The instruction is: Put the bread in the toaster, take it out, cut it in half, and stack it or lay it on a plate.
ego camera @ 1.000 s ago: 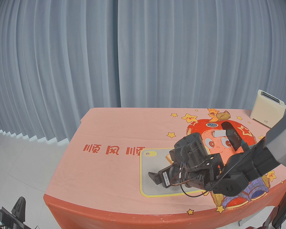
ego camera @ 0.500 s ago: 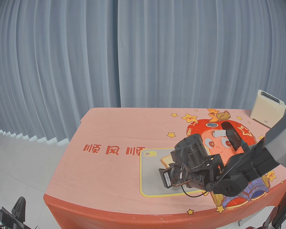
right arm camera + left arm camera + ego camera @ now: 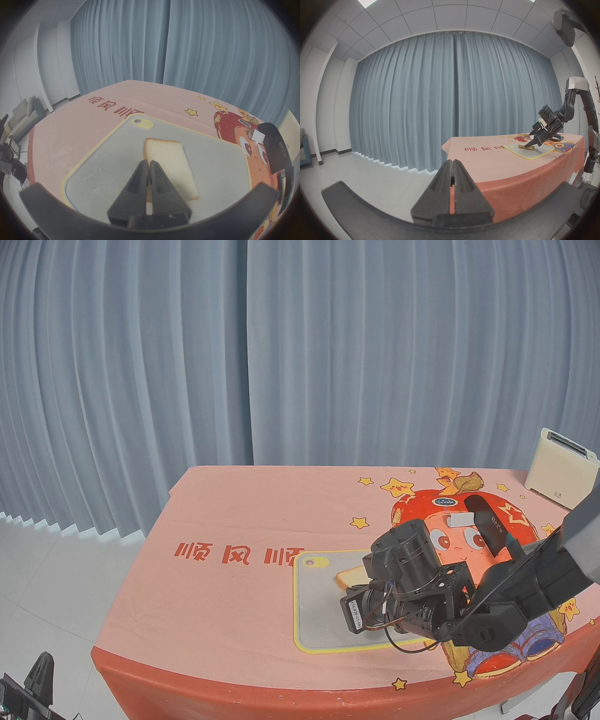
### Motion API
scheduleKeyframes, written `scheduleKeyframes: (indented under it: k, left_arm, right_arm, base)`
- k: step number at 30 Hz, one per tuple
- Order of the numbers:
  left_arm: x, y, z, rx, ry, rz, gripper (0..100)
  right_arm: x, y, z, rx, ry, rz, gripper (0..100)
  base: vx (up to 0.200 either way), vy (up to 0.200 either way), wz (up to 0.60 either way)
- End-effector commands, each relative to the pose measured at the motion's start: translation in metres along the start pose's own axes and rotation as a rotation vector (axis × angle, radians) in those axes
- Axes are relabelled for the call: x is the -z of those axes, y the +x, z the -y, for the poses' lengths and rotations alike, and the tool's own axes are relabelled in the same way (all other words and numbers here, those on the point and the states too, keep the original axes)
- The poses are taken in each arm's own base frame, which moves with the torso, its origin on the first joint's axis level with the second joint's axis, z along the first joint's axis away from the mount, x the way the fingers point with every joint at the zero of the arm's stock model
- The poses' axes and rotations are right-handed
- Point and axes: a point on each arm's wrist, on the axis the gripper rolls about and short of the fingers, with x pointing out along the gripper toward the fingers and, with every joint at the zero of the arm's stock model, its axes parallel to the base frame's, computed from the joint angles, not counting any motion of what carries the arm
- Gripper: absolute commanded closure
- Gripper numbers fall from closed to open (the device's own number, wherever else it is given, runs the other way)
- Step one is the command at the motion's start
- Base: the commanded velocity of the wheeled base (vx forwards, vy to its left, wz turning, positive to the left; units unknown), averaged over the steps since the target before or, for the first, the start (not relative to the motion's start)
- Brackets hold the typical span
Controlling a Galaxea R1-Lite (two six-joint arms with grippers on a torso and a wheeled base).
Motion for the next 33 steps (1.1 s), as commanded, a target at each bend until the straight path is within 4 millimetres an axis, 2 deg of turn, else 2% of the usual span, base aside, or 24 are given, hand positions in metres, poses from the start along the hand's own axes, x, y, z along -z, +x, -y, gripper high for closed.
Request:
scheduleKeyframes:
  k: [1,9,19,27,33]
  left_arm:
    - [0.005,0.001,0.0,0.0,0.0,-0.01,100]
    - [0.005,0.001,0.0,0.0,0.0,-0.009,100]
    - [0.005,0.001,0.0,0.0,0.0,-0.01,100]
    - [0.005,0.001,0.0,0.0,0.0,-0.009,100]
    - [0.005,0.001,0.0,0.0,0.0,-0.009,100]
  right_arm:
    - [-0.008,-0.011,0.001,-0.01,0.011,0.042,100]
    - [-0.022,-0.033,0.007,-0.019,0.036,0.109,100]
    - [-0.031,-0.054,0.012,-0.032,0.053,0.165,100]
    - [-0.029,-0.082,0.018,-0.049,0.061,0.207,100]
    - [-0.022,-0.094,0.023,-0.051,0.064,0.215,100]
  base:
    - [0.0,0.0,0.0]
    - [0.0,0.0,0.0]
    - [0.0,0.0,0.0]
    - [0.0,0.0,0.0]
    - [0.0,0.0,0.0]
